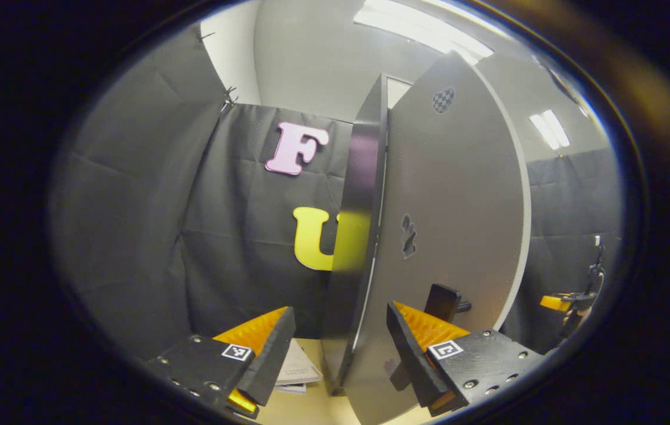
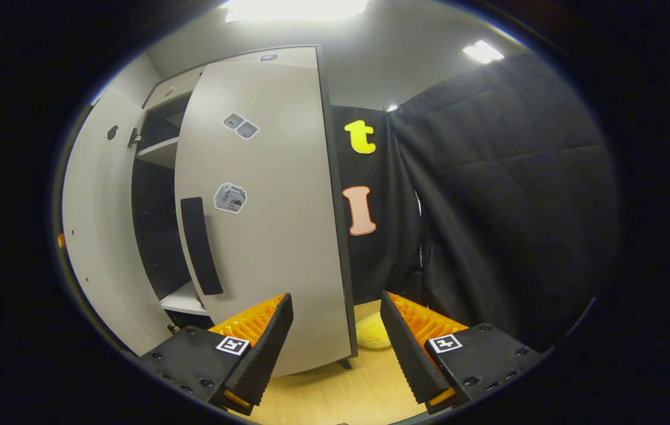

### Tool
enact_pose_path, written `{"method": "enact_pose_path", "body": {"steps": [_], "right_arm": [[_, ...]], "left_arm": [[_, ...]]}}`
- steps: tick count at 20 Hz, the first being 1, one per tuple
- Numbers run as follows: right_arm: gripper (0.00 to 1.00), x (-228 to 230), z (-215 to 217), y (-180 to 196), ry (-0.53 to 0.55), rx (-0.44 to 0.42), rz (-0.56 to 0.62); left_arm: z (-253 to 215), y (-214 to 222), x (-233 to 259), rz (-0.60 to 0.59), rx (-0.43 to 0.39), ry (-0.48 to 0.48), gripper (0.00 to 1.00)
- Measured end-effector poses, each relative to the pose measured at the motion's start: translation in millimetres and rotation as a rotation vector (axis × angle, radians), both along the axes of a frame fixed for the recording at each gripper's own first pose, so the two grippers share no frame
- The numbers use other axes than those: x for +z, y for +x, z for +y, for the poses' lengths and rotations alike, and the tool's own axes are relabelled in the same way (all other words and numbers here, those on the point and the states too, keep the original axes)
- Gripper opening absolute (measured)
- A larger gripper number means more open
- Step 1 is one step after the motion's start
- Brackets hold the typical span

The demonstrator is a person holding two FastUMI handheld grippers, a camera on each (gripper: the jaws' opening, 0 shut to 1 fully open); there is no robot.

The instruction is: Grab one shoe with the right hand and put it into the shoe cabinet, grab the other shoe with the left hand and put it into the shoe cabinet; then close the right door with the right hand and the left door with the left hand.

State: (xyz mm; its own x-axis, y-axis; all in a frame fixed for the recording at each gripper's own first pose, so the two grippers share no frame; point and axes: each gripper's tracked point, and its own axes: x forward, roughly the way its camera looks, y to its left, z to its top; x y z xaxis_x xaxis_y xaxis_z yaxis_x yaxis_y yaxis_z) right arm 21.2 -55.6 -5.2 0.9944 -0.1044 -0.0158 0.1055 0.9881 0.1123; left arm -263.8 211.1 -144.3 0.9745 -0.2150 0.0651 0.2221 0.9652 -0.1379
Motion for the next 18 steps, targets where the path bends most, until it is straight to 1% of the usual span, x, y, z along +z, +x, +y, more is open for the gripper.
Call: {"method": "enact_pose_path", "body": {"steps": [1,2,4,5,6,7,10,12,13,14,16,17,18], "right_arm": [[0.95,1,0,0,-0.002,-0.004,-0.002],[0.94,0,0,-1,-0.005,-0.007,-0.001],[0.95,-4,2,-3,-0.004,-0.008,0.007],[0.95,-5,4,-5,0.001,-0.008,0.011],[0.94,-8,4,-7,0.007,-0.008,0.017],[0.94,-11,5,-9,0.012,-0.009,0.023],[0.95,-15,3,-14,0.016,-0.017,0.034],[0.95,-16,-1,-18,0.019,-0.029,0.038],[0.95,-17,-3,-19,0.024,-0.037,0.037],[0.95,-16,-5,-20,0.029,-0.045,0.034],[0.95,-14,-11,-22,0.038,-0.068,0.024],[0.95,-12,-15,-25,0.042,-0.08,0.018],[0.94,-8,-19,-27,0.044,-0.09,0.009]], "left_arm": [[-7,1,2,-0.003,-0.013,0.008,1.0],[-16,1,3,-0.003,-0.029,0.022,0.92],[-36,4,6,-0.008,-0.055,0.048,0.92],[-46,6,8,-0.014,-0.064,0.058,1.0],[-55,9,10,-0.021,-0.068,0.059,0.96],[-63,11,12,-0.026,-0.071,0.049,0.93],[-89,14,5,-0.022,-0.094,-0.002,0.92],[-111,24,1,-0.011,-0.127,-0.027,0.91],[-123,31,-2,-0.003,-0.144,-0.025,0.91],[-137,39,-7,0.004,-0.161,-0.021,0.95],[-164,52,-19,0.027,-0.196,-0.039,0.87],[-176,55,-22,0.036,-0.206,-0.062,0.91],[-181,56,-23,0.037,-0.198,-0.081,0.91]]}}
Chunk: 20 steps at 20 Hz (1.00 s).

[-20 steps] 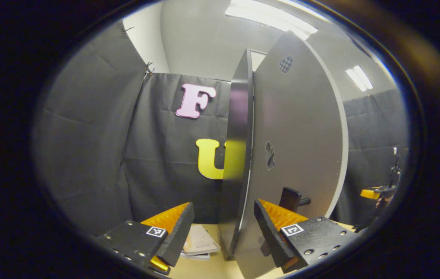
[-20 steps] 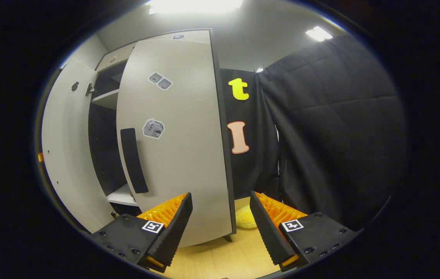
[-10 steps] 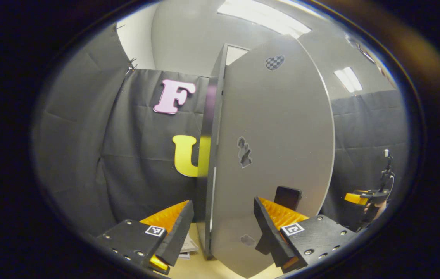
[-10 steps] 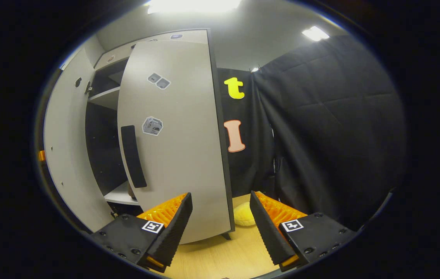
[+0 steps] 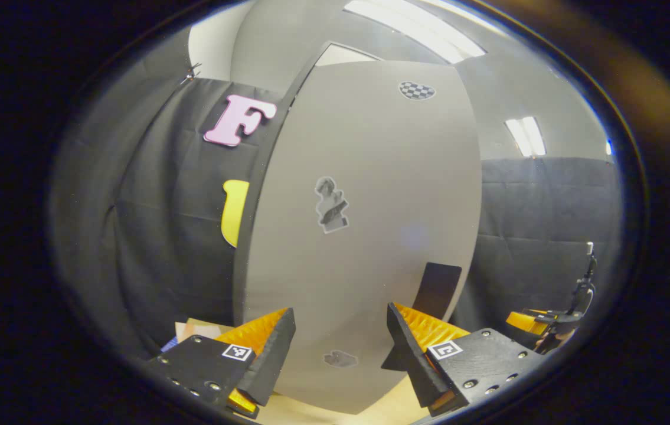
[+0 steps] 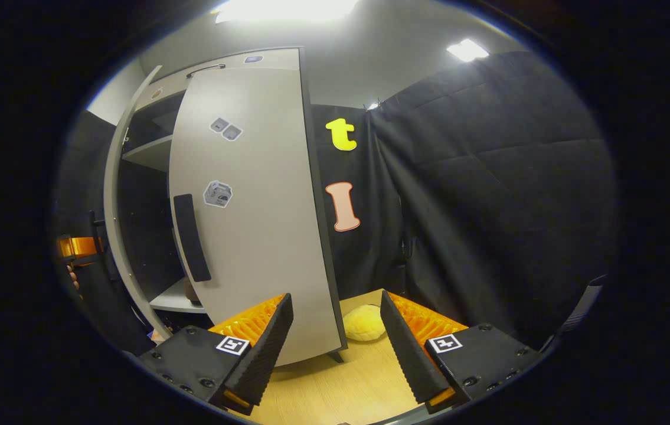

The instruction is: Grab one shoe with the right hand and put it into the shoe cabinet, grab the other shoe with the left hand and put it into the shoe cabinet; then close the right door with the right hand and the left door with the left hand.

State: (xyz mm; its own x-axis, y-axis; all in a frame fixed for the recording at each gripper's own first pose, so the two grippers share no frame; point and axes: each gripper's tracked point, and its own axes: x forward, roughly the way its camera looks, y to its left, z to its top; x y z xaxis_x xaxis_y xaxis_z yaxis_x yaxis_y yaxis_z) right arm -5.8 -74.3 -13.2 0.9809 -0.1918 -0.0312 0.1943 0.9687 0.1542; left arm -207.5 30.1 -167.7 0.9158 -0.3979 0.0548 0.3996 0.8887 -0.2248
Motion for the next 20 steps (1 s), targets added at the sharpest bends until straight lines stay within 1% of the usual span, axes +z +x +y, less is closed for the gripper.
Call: {"method": "enact_pose_path", "body": {"steps": [2,3,5,6,7,8,11,12,14,15,17,19,20], "right_arm": [[0.95,7,-7,-3,-0.013,-0.022,-0.016],[0.95,9,-12,-5,-0.023,-0.033,-0.017],[0.94,10,-16,-6,-0.03,-0.038,-0.015],[0.95,11,-17,-7,-0.029,-0.037,-0.015],[0.95,10,-17,-7,-0.027,-0.036,-0.014],[0.94,11,-16,-6,-0.025,-0.033,-0.016],[0.94,14,-6,2,-0.014,-0.005,-0.024],[0.95,16,-1,5,-0.015,0.01,-0.03],[0.95,16,7,10,-0.03,0.038,-0.035],[0.95,16,10,13,-0.041,0.05,-0.033],[0.96,17,19,19,-0.062,0.079,-0.034],[0.96,18,23,25,-0.081,0.102,-0.044],[0.96,18,24,28,-0.089,0.113,-0.046]], "left_arm": [[6,-1,-3,0.0,0.057,-0.008,0.91],[9,-2,-5,0.0,0.082,0.001,0.93],[16,-9,-11,-0.013,0.126,0.053,0.98],[22,-13,-15,-0.023,0.153,0.087,0.85],[28,-17,-18,-0.029,0.182,0.113,0.98],[31,-21,-22,-0.037,0.203,0.132,0.98],[33,-34,-31,-0.042,0.237,0.154,0.98],[34,-37,-34,-0.042,0.252,0.159,0.93],[29,-44,-38,-0.04,0.256,0.156,0.84],[26,-48,-39,-0.039,0.251,0.151,0.98],[20,-52,-41,-0.033,0.242,0.136,0.84],[15,-57,-41,-0.037,0.24,0.122,0.84],[15,-60,-40,-0.044,0.249,0.116,0.87]]}}
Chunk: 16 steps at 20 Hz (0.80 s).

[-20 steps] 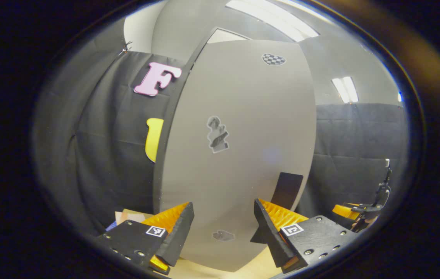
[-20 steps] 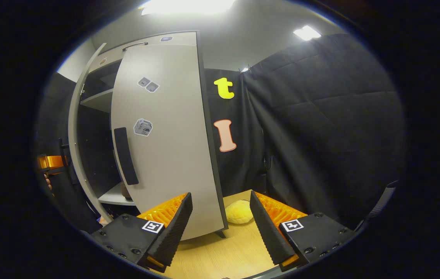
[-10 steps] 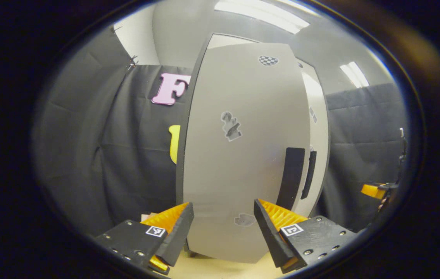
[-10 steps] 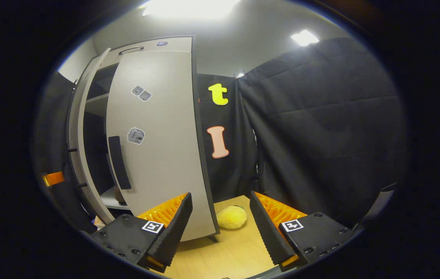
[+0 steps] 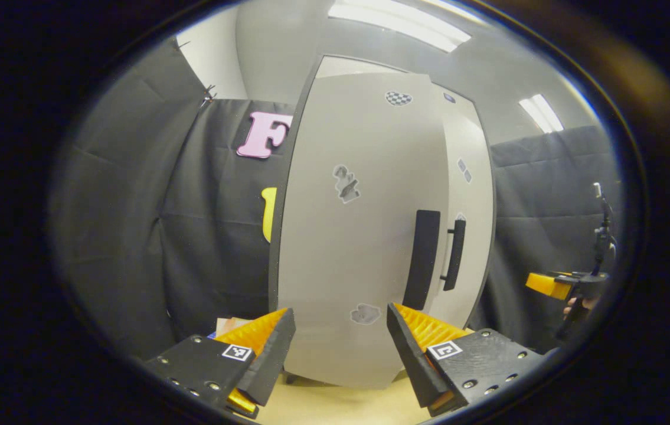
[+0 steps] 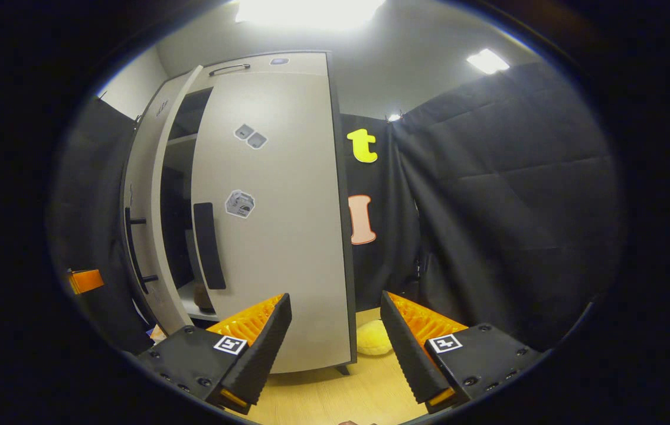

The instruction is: Grab one shoe with the right hand and put it into the shoe cabinet, grab the other shoe with the left hand and put it into the shoe cabinet; then close the right door with the right hand and the left door with the left hand.

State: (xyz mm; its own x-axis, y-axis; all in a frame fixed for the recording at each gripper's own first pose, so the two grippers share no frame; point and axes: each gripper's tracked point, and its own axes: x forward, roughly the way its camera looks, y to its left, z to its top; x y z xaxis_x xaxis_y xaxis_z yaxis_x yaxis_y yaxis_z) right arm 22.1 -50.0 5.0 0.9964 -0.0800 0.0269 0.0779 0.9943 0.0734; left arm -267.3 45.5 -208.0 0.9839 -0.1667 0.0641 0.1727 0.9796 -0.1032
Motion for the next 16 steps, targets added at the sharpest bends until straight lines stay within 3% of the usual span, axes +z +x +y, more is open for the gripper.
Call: {"method": "enact_pose_path", "body": {"steps": [3,4,9,16], "right_arm": [[0.96,-5,2,10,-0.003,0.043,0.009],[0.92,-5,1,14,-0.001,0.063,0.013],[0.96,-5,-12,35,0.009,0.147,0.032],[0.96,0,-36,59,-0.017,0.236,0.014]], "left_arm": [[2,-2,0,-0.004,0.03,-0.026,0.98],[2,-2,-1,-0.002,0.046,-0.046,0.96],[1,-1,10,0.013,0.15,-0.129,0.91],[-26,-8,46,-0.03,0.252,-0.106,0.98]]}}
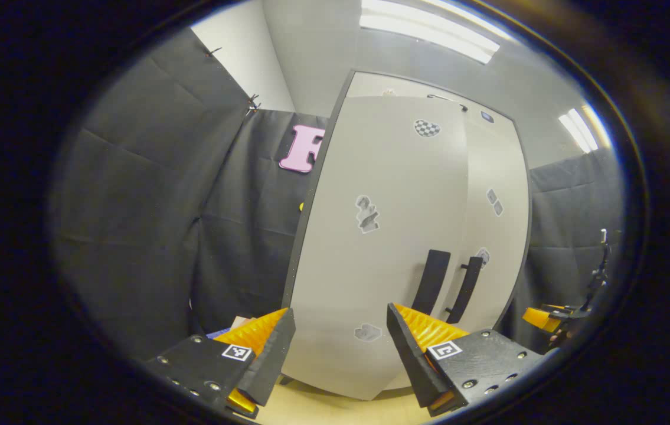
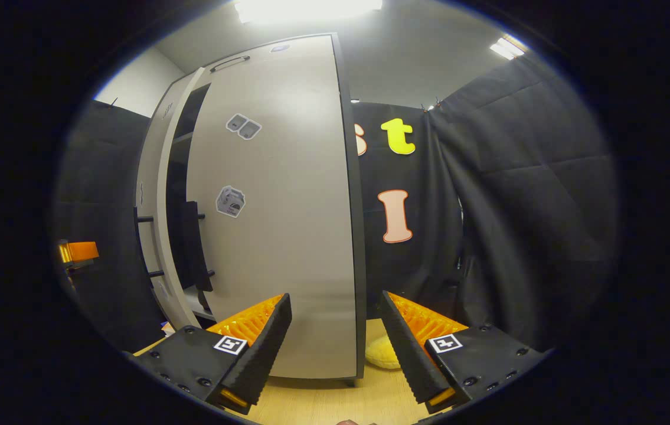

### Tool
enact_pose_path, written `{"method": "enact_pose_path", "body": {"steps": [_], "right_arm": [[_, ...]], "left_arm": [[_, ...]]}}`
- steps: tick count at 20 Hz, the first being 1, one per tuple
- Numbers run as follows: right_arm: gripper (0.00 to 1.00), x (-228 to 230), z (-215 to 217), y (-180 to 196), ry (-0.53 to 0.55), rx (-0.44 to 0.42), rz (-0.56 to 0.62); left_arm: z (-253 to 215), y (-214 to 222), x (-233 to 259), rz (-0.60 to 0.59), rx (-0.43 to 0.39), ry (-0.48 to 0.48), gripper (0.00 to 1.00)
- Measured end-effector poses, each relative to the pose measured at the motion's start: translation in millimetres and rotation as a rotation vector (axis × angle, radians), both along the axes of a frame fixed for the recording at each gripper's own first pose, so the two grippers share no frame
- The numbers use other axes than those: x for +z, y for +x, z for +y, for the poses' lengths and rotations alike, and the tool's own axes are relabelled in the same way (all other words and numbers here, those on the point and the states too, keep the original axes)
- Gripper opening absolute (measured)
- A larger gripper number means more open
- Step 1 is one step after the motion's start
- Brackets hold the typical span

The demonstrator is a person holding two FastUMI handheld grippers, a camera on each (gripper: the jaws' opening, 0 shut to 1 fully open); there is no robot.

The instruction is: Grab one shoe with the right hand and put it into the shoe cabinet, grab the other shoe with the left hand and put it into the shoe cabinet; then close the right door with the right hand and the left door with the left hand.

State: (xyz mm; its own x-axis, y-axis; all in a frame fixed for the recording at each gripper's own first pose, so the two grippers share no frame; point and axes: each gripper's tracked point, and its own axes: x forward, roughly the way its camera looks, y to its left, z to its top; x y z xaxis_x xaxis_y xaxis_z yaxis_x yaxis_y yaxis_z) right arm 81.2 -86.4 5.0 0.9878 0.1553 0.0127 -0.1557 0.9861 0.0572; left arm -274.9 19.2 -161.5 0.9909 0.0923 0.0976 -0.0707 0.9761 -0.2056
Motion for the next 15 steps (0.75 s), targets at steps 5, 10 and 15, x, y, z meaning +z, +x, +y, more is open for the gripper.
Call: {"method": "enact_pose_path", "body": {"steps": [5,10,15], "right_arm": [[0.96,-16,-14,8,-0.034,0.056,0.02],[0.96,-22,-18,9,-0.006,0.075,0.047],[0.96,-23,-14,-2,-0.019,0.038,0.04]], "left_arm": [[-27,-23,2,-0.015,0.089,0.064,0.98],[-35,-28,-5,-0.006,0.098,0.072,0.91],[-20,-49,-5,-0.002,0.156,0.092,0.98]]}}
